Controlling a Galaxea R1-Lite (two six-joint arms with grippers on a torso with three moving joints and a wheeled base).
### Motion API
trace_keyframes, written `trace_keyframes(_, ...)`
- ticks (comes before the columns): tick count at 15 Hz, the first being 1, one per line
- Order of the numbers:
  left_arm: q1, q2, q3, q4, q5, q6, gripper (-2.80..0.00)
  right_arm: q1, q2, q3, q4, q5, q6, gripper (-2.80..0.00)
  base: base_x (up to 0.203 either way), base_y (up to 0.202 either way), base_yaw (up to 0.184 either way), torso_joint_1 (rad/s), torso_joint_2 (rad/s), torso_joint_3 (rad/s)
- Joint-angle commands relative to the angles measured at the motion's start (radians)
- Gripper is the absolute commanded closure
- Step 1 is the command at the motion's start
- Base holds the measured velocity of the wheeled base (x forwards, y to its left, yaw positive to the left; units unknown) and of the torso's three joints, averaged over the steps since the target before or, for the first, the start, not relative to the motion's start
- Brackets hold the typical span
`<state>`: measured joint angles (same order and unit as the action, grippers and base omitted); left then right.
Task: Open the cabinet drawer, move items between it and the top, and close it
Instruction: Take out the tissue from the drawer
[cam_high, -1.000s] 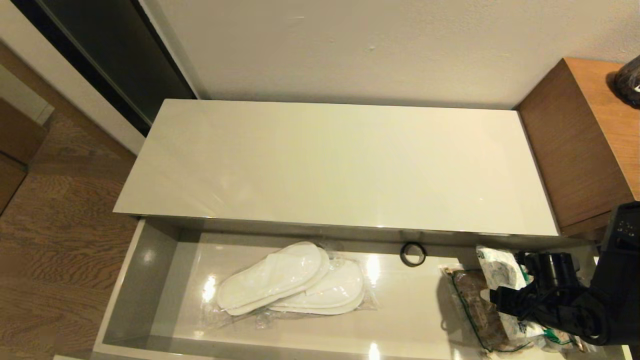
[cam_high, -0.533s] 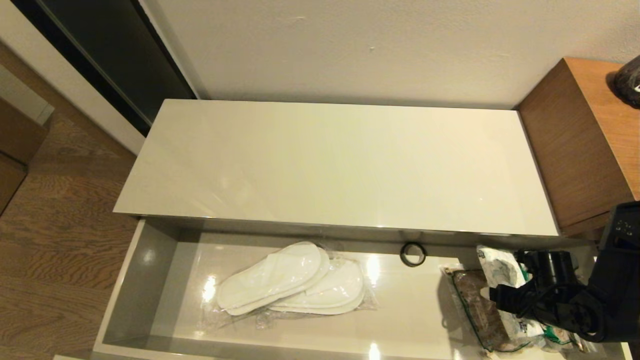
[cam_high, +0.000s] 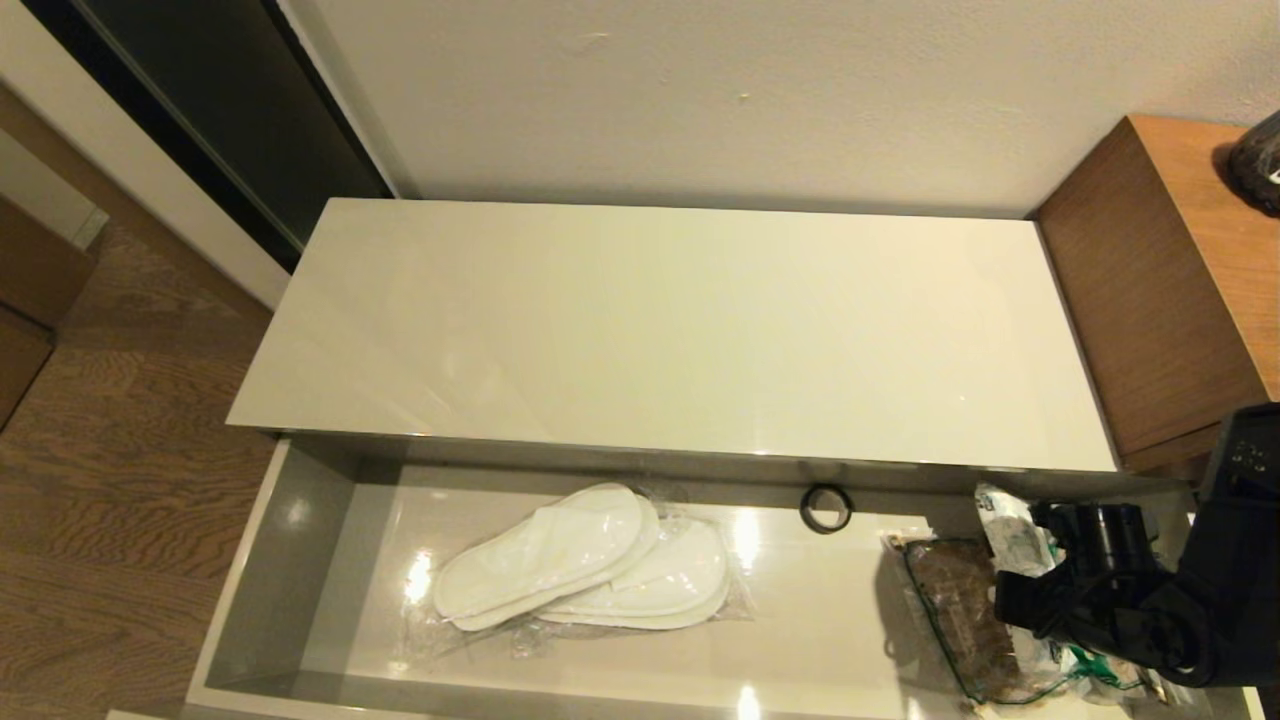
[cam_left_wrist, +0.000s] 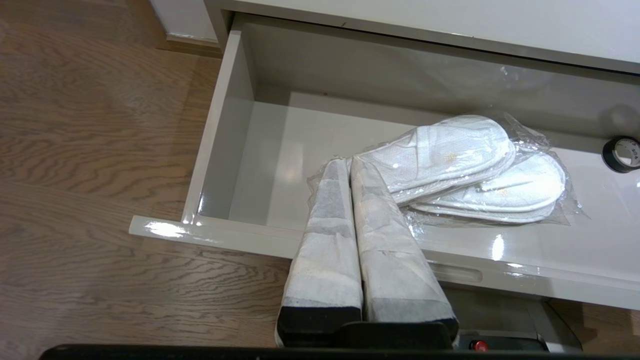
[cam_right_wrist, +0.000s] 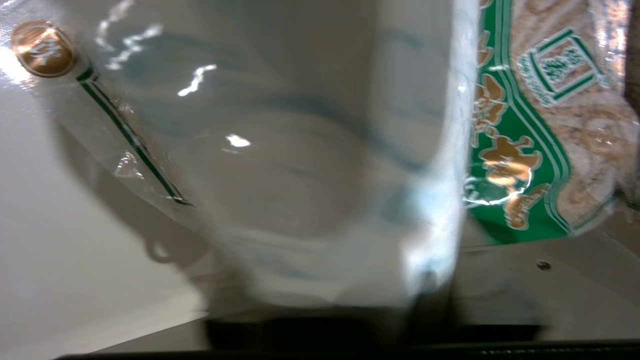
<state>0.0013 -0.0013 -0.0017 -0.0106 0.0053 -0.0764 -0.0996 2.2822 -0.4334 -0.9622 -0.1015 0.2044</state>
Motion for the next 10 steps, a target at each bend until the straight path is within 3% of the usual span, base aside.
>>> trace_keyframes(1, 0.000, 0.001, 0.000, 0.000, 0.001, -0.002, 0.00, 0.000, -0.010, 0.005, -0.004, 0.000, 0.001, 0.00, 0.000, 0.000, 0.000, 0.000, 0.00, 0.000)
trace_keyframes(10, 0.000, 0.001, 0.000, 0.000, 0.001, 0.000, 0.00, 0.000, -0.062, 0.041, 0.005, 0.000, 0.000, 0.00, 0.000, 0.000, 0.000, 0.000, 0.00, 0.000)
